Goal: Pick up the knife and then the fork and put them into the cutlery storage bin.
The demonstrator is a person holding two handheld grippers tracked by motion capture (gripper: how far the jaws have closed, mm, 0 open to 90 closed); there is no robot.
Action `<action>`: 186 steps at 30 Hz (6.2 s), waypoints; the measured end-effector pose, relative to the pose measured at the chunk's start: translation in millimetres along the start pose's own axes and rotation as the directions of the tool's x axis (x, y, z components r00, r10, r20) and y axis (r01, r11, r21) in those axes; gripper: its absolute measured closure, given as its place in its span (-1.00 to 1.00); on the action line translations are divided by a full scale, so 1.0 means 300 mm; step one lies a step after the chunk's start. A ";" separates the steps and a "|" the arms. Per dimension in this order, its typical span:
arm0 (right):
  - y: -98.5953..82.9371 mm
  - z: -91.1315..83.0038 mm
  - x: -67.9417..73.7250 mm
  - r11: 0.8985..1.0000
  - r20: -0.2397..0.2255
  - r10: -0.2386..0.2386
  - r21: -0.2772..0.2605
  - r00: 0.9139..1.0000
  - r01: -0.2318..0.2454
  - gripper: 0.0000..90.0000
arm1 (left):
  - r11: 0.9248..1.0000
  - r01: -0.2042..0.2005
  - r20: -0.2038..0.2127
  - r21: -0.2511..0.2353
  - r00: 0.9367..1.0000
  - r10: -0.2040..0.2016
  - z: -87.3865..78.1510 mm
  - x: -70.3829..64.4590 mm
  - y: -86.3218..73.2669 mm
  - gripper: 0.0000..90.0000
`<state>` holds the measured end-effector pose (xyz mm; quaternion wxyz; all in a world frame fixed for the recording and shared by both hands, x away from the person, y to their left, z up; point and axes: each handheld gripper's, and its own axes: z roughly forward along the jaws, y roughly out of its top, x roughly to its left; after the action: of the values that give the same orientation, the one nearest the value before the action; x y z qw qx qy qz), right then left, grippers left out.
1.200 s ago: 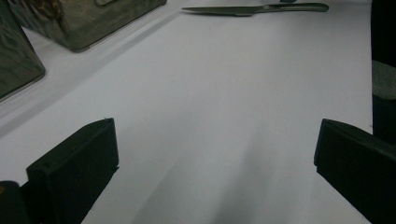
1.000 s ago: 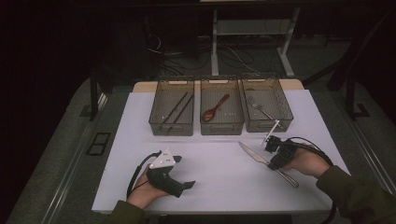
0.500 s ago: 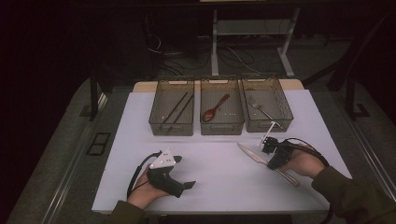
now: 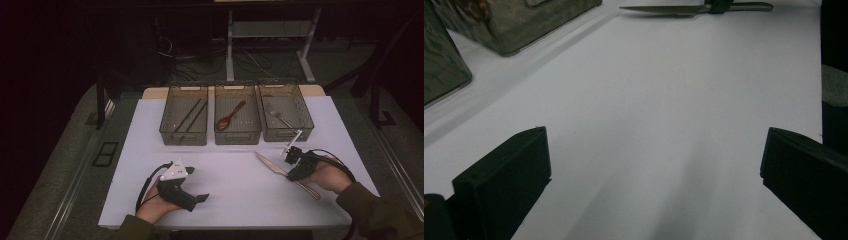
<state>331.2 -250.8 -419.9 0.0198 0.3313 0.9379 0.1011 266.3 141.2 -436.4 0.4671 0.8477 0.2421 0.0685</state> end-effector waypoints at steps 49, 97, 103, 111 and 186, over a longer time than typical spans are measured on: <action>-0.114 -0.126 -0.110 0.679 -0.090 0.150 -0.715 0.985 -0.168 0.75 | 0.999 0.016 -0.006 -0.052 1.000 -0.016 -0.031 0.022 -0.007 -1.00; 0.171 -0.191 -0.502 0.825 0.128 0.284 -0.537 0.950 -0.174 0.75 | 0.997 0.045 -0.014 -0.066 0.999 -0.046 -0.041 0.043 -0.019 -1.00; 0.171 -0.142 -0.526 0.857 0.116 0.294 -0.471 0.949 -0.208 0.75 | 0.997 0.041 -0.012 -0.059 0.999 -0.042 -0.040 0.044 -0.018 -1.00; 0.186 -0.103 -0.533 0.879 0.109 0.302 -0.415 0.947 -0.232 0.75 | 0.997 0.040 -0.010 -0.060 0.999 -0.041 -0.041 0.042 -0.019 -1.00; -0.197 -0.029 0.031 0.665 -0.062 0.107 -0.737 0.992 -0.118 -0.58 | 0.998 0.037 -0.025 -0.059 0.999 -0.039 -0.041 0.026 -0.023 -1.00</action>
<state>286.5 -291.3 -423.2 0.1395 0.3516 0.7944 0.4752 266.4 157.3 -436.2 0.4896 0.8280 0.2621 0.0776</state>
